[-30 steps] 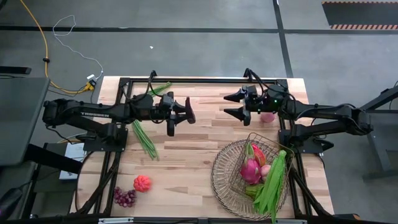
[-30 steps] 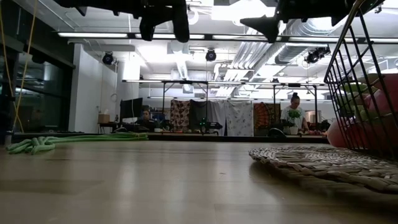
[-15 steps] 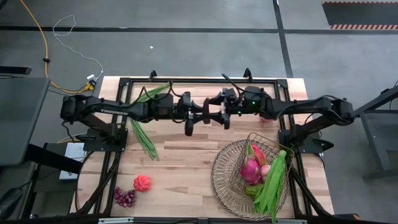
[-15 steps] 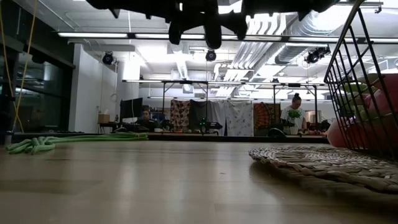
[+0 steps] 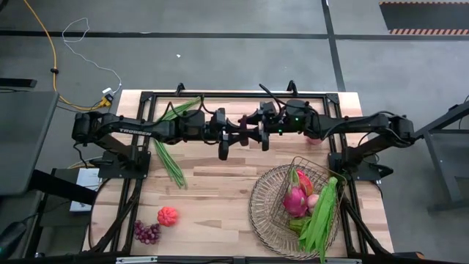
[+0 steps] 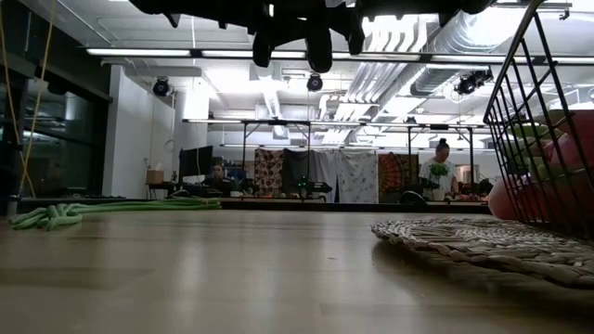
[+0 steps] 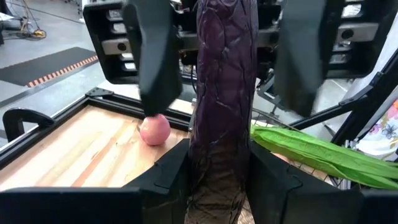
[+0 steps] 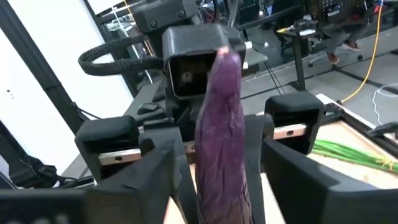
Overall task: Build produce basket
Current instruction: Put the eggplant into the wire basket
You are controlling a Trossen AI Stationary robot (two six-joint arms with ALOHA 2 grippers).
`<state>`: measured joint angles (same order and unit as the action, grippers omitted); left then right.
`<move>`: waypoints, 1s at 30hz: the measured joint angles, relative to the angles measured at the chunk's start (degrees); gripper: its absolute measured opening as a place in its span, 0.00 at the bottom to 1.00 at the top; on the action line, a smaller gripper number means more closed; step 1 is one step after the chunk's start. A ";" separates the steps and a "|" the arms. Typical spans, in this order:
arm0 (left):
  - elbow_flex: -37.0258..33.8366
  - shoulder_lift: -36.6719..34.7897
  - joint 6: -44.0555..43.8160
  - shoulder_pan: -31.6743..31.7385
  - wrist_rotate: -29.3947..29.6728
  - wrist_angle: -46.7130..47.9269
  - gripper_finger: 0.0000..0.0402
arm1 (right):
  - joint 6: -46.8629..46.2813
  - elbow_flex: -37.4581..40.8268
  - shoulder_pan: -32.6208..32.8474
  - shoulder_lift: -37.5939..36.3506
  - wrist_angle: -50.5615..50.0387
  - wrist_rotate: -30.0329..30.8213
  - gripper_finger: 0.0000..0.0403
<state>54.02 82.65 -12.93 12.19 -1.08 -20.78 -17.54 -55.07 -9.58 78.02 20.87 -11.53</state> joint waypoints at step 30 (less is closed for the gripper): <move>-0.12 -6.63 -1.28 2.34 -4.15 13.44 0.63 | 0.49 0.02 -0.53 -0.49 -1.15 -2.65 0.12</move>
<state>53.90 76.02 -14.21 14.52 -5.23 -7.35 -17.05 -55.05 -10.11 77.52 19.72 -14.18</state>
